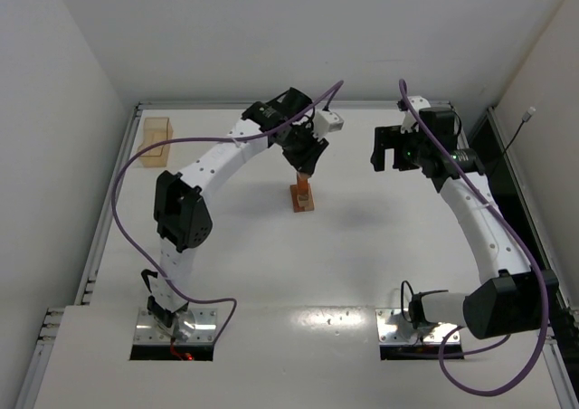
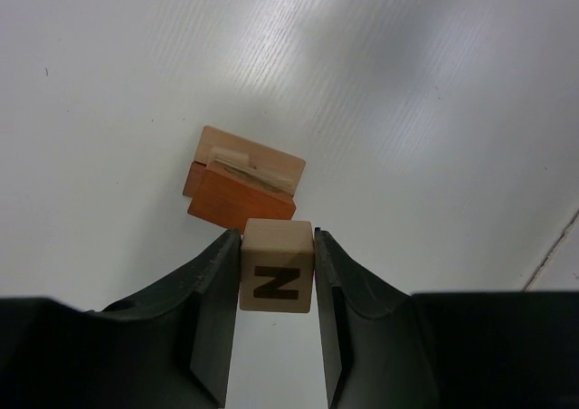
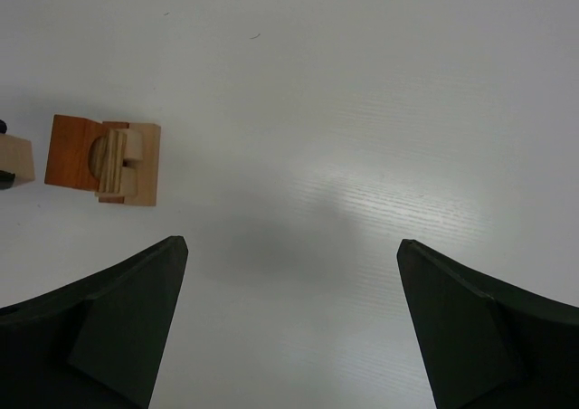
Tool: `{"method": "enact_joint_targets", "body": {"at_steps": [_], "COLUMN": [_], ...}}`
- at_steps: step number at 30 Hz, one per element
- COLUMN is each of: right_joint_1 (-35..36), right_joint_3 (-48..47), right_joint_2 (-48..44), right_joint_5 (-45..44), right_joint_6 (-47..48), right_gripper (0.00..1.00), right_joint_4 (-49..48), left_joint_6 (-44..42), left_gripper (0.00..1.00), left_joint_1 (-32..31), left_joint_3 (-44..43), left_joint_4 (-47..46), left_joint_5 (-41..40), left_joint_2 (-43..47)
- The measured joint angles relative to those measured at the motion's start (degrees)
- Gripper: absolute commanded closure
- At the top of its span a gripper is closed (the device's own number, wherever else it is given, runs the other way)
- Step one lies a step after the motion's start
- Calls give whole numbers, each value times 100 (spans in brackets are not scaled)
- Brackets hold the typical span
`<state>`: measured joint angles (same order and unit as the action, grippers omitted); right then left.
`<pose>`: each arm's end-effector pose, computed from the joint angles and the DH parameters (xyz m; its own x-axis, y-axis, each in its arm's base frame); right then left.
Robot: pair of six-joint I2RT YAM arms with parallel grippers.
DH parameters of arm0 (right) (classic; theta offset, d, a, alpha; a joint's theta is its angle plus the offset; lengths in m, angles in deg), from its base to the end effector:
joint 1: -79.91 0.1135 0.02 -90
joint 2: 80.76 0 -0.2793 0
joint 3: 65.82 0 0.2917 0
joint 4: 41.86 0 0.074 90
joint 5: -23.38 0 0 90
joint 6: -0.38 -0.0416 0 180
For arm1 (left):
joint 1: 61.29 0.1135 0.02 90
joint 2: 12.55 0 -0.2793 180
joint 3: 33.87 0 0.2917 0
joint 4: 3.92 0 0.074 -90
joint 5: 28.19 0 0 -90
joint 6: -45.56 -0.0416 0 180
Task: Build the wood block tower
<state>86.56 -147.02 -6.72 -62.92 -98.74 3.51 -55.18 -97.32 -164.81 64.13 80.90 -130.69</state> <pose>0.3209 0.0401 0.3469 -0.6329 0.0855 -0.7695 -0.0664 0.9842 0.1640 0.3970 -0.3056 0.3313 -0.5212 0.5968 -0.6101 0.8181 0.5531 -0.1578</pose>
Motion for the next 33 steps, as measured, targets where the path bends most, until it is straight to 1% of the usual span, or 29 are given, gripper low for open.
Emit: {"method": "enact_joint_targets", "body": {"at_steps": [13, 33], "right_joint_1": [-15, -15], "right_joint_3": [0, 0], "right_joint_2": [122, 297], "right_joint_5": [0, 107], "right_joint_6": [-2, 0], "right_gripper": [0, 0], "right_joint_4": [-4, -46], "left_joint_6": [151, 249], "left_gripper": [100, 100], "left_joint_1": [0, 0], "left_joint_3": [87, 96], "left_joint_4": [-90, -225], "left_joint_5": [-306, -393], "left_joint_2": [-201, -437]}}
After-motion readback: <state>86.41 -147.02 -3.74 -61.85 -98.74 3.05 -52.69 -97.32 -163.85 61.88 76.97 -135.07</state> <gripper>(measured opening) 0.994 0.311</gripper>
